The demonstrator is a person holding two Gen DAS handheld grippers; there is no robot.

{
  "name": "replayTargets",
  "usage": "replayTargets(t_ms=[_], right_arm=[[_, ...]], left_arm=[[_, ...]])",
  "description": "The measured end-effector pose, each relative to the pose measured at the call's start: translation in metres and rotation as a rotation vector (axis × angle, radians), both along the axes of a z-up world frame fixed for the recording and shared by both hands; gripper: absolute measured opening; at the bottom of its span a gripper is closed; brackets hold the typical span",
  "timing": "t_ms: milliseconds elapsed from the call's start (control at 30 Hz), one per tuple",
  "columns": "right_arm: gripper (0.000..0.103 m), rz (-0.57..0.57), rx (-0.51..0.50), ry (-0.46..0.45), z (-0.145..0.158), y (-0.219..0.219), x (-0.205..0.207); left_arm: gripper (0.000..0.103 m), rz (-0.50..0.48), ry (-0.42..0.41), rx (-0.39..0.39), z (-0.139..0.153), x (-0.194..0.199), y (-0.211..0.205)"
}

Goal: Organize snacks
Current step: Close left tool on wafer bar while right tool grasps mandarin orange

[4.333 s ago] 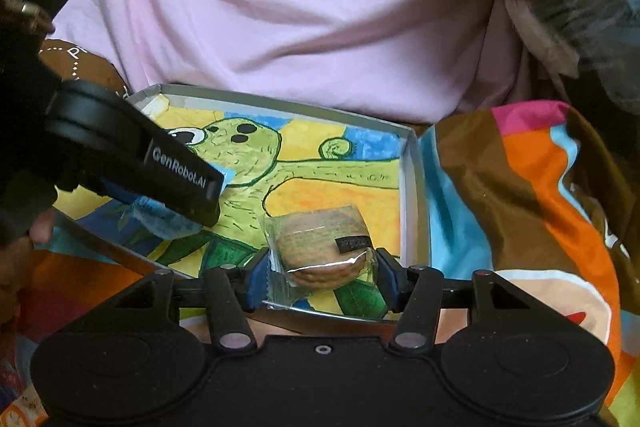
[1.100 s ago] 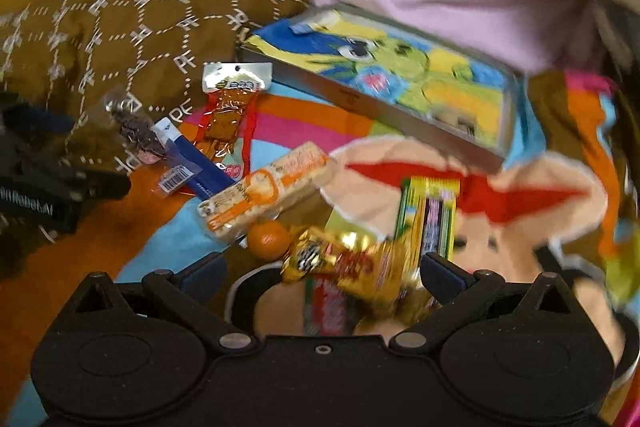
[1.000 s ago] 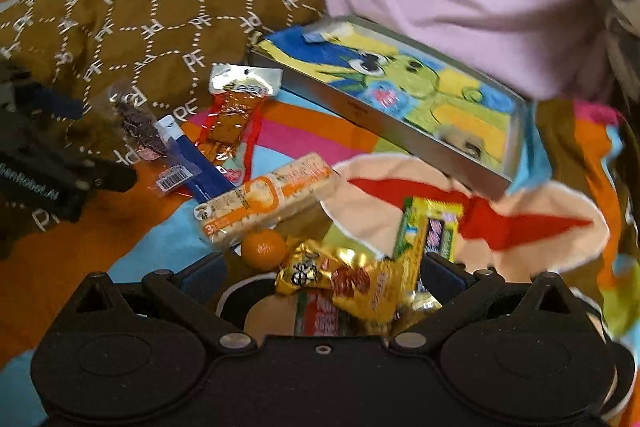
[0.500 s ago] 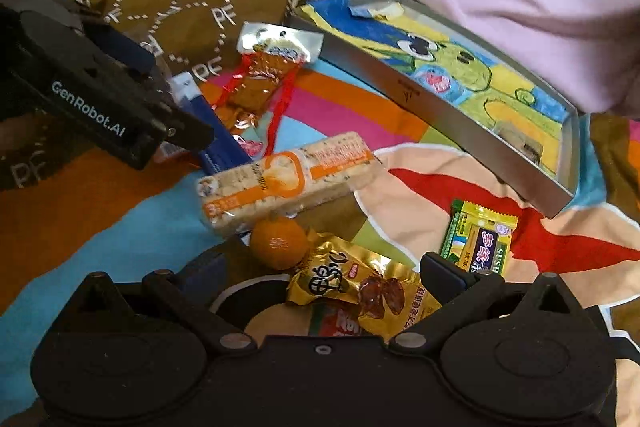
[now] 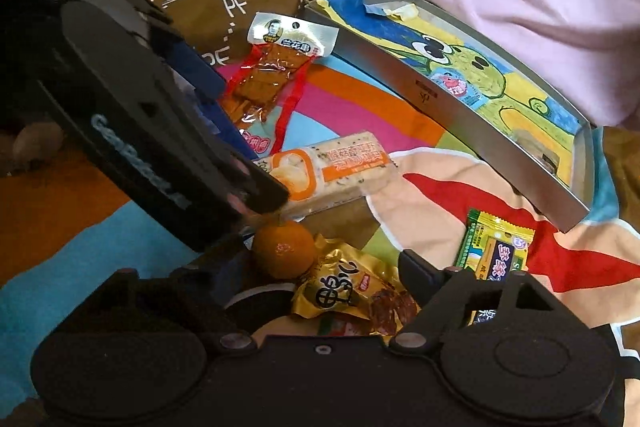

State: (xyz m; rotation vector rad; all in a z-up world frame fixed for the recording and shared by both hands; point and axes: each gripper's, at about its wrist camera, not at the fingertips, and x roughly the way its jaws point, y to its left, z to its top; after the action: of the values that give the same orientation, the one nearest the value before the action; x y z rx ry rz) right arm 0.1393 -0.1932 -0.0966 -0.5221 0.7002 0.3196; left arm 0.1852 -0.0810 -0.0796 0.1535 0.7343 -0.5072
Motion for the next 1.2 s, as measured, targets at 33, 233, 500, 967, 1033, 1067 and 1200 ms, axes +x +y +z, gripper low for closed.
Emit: replayTargets(t_ms=[33, 233, 500, 967, 1033, 1067, 1200], right_arm=[[0.082, -0.007, -0.002, 0.005, -0.001, 0.000, 0.001], [0.076, -0.026, 0.018, 0.022, -0.003, 0.000, 0.004], [0.057, 0.008, 0.013, 0.008, -0.005, 0.007, -0.001], [0.036, 0.046, -0.035, -0.018, -0.005, 0.019, -0.010], [0.036, 0.050, -0.061, -0.042, -0.004, 0.022, -0.012], [0.036, 0.055, -0.071, -0.057, -0.002, 0.023, -0.014], [0.036, 0.072, -0.112, -0.122, 0.003, 0.026, -0.023]], left_arm=[[0.100, 0.001, 0.010, -0.010, -0.001, 0.001, -0.001], [0.087, 0.006, 0.033, -0.010, -0.003, 0.007, -0.011], [0.041, 0.003, 0.085, -0.041, -0.003, 0.013, -0.017], [0.036, 0.082, 0.120, -0.097, 0.002, 0.007, -0.005], [0.036, 0.113, 0.130, -0.117, 0.005, 0.004, 0.000], [0.036, 0.128, 0.131, -0.124, 0.006, 0.002, 0.003], [0.036, 0.181, 0.112, -0.158, 0.014, -0.009, 0.013]])
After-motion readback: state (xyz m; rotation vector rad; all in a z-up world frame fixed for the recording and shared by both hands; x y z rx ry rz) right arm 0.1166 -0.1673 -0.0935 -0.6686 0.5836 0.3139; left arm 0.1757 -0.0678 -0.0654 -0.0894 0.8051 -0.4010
